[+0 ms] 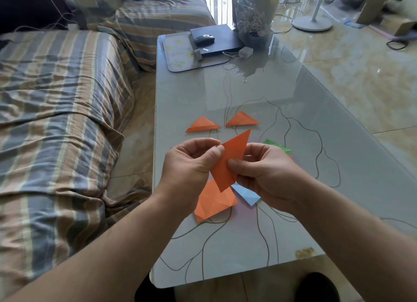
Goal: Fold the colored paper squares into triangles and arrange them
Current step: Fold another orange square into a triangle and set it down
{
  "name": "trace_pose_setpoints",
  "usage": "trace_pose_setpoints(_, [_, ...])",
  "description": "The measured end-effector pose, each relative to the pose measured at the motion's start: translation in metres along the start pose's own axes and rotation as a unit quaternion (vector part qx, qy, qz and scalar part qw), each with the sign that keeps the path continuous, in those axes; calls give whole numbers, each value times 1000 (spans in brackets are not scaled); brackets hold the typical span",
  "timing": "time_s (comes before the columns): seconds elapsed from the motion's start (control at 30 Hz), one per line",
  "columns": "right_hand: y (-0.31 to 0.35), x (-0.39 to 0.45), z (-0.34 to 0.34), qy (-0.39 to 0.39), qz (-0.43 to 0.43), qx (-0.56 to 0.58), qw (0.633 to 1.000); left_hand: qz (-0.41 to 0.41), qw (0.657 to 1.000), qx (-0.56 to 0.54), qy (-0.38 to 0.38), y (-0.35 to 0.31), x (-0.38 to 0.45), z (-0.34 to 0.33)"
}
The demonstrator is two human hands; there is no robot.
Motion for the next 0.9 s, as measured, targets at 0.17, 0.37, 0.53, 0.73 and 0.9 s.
trace_pose_setpoints(0.17, [3, 0, 1, -9, 13, -43, 999, 0, 1000, -7, -30, -1, 5, 6])
trace_pose_setpoints(0.37, [4, -1, 1, -12, 10, -60, 998, 13, 999, -11, -38, 2, 6, 7])
trace_pose_setpoints(0.53, [1, -2, 3, 6, -16, -100, 995, 48, 998, -29, -13, 6, 5, 3])
trace_pose_setpoints(0.73, [4, 0, 11, -28, -24, -126, 991, 23, 1000, 11, -4, 3, 2, 1])
trace_pose_setpoints(0.9, [14, -2, 21, -38, -17, -159, 986, 10, 999, 30, -14, -2, 6, 6])
Point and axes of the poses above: each hand's wrist, its own x-axis towards the middle knuckle, its own z-axis out of the back of the hand, y = z × x, the point moved 4 cm from there along x, towards the middle knuckle, and after that the axes turned 4 degrees about z, right-handed, at the moved point
